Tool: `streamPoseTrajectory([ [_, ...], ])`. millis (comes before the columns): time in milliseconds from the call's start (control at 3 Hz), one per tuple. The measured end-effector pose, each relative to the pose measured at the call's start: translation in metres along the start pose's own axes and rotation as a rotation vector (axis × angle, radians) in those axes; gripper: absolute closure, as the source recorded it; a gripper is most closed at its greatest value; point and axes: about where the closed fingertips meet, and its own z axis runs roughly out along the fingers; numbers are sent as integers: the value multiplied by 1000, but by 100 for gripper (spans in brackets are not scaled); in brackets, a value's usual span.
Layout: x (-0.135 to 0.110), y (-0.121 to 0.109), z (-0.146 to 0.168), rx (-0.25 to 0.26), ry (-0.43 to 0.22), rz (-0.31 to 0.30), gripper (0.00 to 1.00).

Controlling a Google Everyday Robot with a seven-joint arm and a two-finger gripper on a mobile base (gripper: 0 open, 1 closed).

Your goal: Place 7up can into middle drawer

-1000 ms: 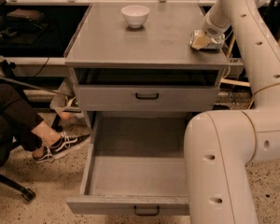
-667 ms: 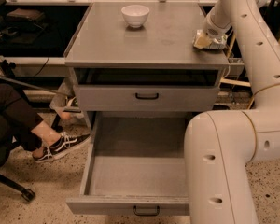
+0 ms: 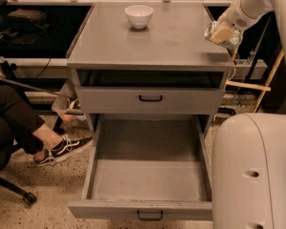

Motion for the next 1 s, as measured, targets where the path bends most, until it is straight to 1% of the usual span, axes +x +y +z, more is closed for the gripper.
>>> streamPoseTrajectory([
  [333, 0, 0, 1, -1, 0, 2, 100],
  [667, -14, 18, -3, -64, -30, -25, 100],
  [1000, -43, 35, -40, -90, -104, 6, 100],
])
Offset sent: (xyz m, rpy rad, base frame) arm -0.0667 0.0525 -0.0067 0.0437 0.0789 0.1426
